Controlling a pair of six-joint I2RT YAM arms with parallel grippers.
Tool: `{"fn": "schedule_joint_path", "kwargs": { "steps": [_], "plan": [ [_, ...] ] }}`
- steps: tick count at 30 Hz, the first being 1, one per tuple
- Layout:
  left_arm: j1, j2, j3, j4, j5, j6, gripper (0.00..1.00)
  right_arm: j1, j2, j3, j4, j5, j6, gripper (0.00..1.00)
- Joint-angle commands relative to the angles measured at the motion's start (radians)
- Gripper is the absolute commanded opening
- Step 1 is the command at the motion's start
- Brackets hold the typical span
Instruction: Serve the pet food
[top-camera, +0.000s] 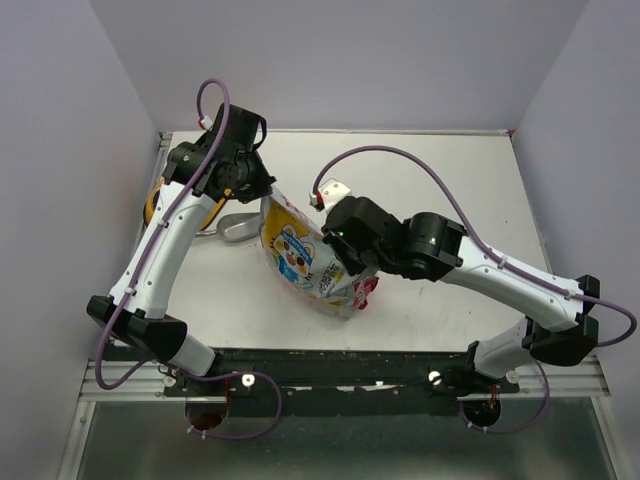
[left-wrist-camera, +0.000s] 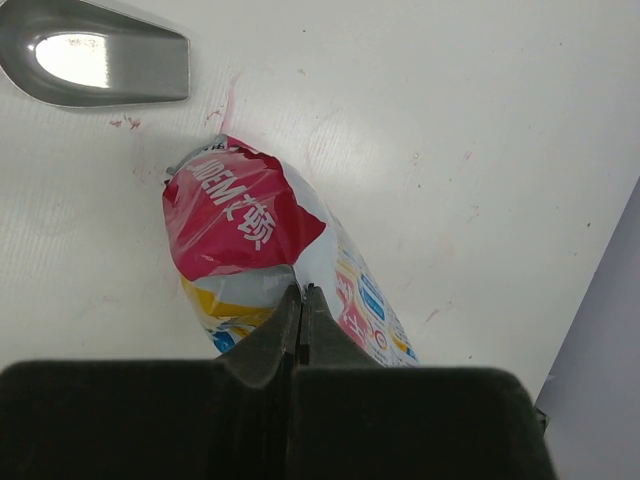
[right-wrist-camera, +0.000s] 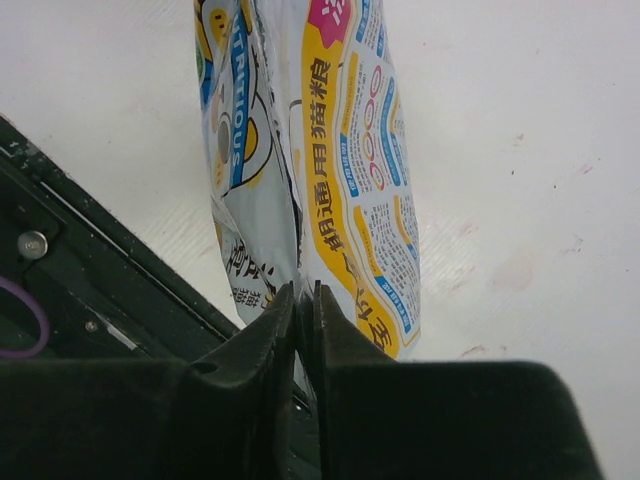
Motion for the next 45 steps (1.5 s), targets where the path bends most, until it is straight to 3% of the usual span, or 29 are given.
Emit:
{"fn": "schedule_joint_path", "kwargs": {
  "steps": [1,3,5,6,8,15,16,18,19,24,28,30,32,34,37,45],
  "plan": [
    [0.032,-0.039,0.043,0.075,-0.106,0.041,0.00,0.005,-0.005,-0.033,-0.126,-0.043,0.004,0.21],
    [0.031,-0.039,0.046,0.076,-0.104,0.041,0.00,0.005,-0.005,-0.038,-0.125,-0.041,0.005,0.27],
    [0.032,-0.038,0.049,0.076,-0.102,0.041,0.00,0.006,-0.007,-0.036,-0.112,-0.047,-0.001,0.27],
    [0.032,-0.038,0.049,0.078,-0.102,0.041,0.00,0.006,-0.005,-0.030,-0.115,-0.043,-0.002,0.26],
    [0.032,-0.035,0.052,0.076,-0.105,0.041,0.00,0.005,0.002,-0.027,-0.120,-0.037,-0.004,0.00],
    [0.040,-0.030,0.061,0.070,-0.133,0.042,0.00,0.006,-0.050,-0.081,-0.166,0.054,0.053,0.00],
    [0.041,-0.029,0.064,0.070,-0.133,0.044,0.00,0.006,-0.056,-0.084,-0.181,0.052,0.067,0.01],
    [0.044,-0.026,0.070,0.068,-0.127,0.047,0.00,0.003,-0.086,-0.108,-0.177,0.039,0.068,0.18],
    [0.044,-0.024,0.075,0.068,-0.124,0.045,0.00,0.005,-0.100,-0.124,-0.172,0.046,0.076,0.22],
    [0.044,-0.016,0.084,0.070,-0.110,0.047,0.00,0.005,-0.142,-0.147,-0.168,0.051,0.081,0.21],
    [0.044,-0.012,0.087,0.068,-0.113,0.050,0.00,0.006,-0.139,-0.170,-0.172,0.031,0.079,0.11],
    [0.046,-0.009,0.090,0.067,-0.113,0.053,0.00,0.003,-0.140,-0.179,-0.178,0.013,0.081,0.25],
    [0.047,-0.007,0.092,0.067,-0.112,0.055,0.00,0.006,-0.151,-0.193,-0.171,0.006,0.082,0.27],
    [0.047,-0.009,0.092,0.070,-0.110,0.055,0.00,0.005,-0.159,-0.200,-0.166,0.006,0.081,0.23],
    [0.049,-0.004,0.095,0.068,-0.110,0.055,0.00,0.006,-0.162,-0.204,-0.165,-0.001,0.081,0.00],
    [0.063,0.004,0.107,0.075,-0.125,0.056,0.00,0.003,-0.214,-0.225,-0.201,-0.004,0.128,0.01]
  ]
}}
